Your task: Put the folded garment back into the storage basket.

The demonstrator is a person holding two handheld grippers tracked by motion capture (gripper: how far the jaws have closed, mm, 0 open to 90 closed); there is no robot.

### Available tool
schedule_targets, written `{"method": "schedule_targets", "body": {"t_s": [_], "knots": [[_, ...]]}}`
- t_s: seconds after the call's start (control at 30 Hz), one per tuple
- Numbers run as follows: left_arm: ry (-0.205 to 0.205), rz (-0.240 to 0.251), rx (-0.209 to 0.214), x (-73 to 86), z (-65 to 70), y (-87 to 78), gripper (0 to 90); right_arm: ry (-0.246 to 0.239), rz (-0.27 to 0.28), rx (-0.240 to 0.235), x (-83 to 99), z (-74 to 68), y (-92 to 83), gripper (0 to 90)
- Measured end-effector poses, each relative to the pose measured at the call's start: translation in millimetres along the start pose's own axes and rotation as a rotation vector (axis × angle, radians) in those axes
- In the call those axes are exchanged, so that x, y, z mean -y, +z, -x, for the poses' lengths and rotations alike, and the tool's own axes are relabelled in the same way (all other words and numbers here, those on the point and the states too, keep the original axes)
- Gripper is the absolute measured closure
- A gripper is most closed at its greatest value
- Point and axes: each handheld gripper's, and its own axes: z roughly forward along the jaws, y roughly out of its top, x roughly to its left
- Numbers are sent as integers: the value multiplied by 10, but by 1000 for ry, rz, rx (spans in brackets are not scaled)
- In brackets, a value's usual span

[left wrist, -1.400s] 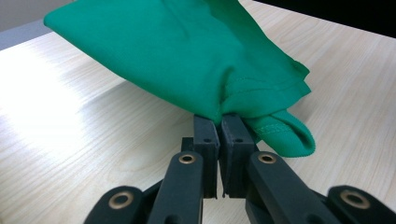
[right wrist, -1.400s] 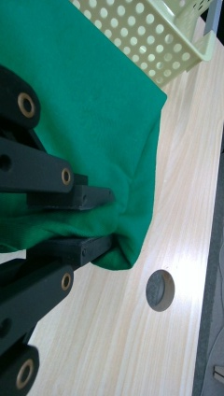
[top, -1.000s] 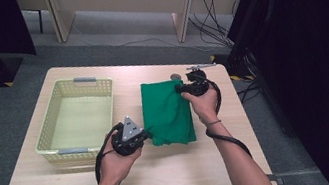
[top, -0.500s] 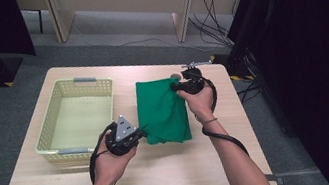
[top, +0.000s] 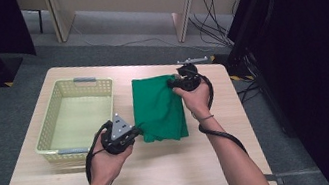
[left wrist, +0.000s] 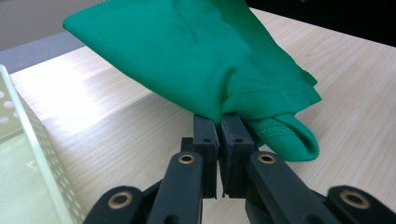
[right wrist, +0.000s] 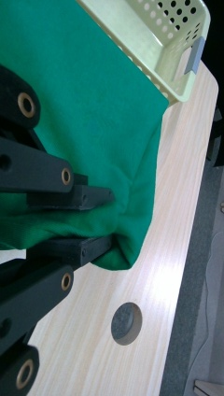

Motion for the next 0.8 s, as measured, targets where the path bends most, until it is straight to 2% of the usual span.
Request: {"method": "schedule_targets", "body": {"t_s": [0.37, 0.8], "knots": [[-11, 3, -22, 11, -54, -67, 864, -10, 5, -13, -66, -93, 36, 790], [-20, 5, -40, 23, -93, -118, 865, -14, 3, -25, -81, -137, 70, 790]]}}
